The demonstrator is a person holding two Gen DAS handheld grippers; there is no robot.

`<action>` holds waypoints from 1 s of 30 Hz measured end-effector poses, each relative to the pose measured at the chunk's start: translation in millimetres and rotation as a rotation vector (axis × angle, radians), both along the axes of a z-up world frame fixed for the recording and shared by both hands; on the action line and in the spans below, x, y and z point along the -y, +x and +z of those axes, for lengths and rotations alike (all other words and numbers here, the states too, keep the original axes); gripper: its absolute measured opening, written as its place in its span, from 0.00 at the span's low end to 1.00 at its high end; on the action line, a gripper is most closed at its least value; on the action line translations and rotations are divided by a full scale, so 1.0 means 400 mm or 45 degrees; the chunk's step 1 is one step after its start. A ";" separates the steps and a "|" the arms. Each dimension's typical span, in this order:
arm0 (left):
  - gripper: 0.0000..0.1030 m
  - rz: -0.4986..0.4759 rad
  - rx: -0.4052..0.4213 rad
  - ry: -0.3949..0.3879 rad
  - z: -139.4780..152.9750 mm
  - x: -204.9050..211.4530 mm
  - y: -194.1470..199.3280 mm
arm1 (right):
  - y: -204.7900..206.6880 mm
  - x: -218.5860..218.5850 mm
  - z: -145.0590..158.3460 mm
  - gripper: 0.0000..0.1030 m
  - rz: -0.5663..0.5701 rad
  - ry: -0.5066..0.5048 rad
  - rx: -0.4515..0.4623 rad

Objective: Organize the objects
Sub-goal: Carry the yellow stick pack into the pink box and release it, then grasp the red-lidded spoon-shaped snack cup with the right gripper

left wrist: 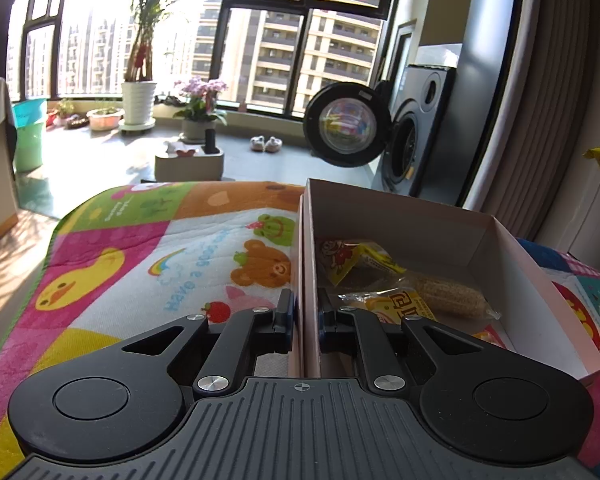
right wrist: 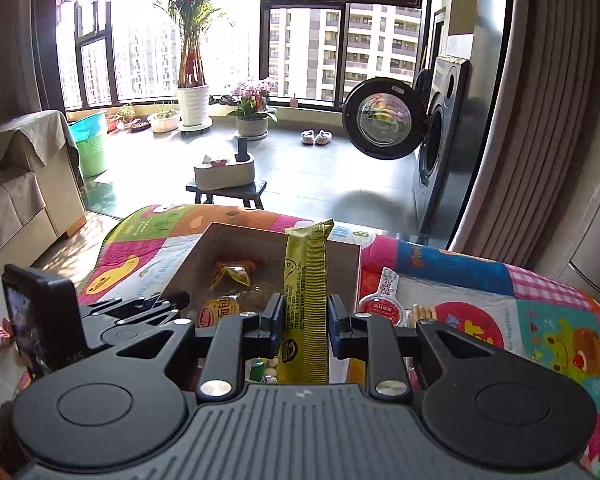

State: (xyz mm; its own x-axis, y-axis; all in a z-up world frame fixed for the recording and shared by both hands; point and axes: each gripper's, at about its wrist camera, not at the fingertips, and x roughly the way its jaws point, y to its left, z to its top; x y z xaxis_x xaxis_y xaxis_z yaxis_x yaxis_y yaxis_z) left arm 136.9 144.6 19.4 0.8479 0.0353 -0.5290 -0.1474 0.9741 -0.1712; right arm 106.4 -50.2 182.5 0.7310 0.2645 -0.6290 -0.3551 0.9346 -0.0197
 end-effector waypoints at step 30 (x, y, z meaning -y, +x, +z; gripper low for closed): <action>0.12 0.005 -0.024 0.006 -0.011 0.003 0.005 | 0.442 0.209 -0.295 0.42 -0.315 0.346 -0.335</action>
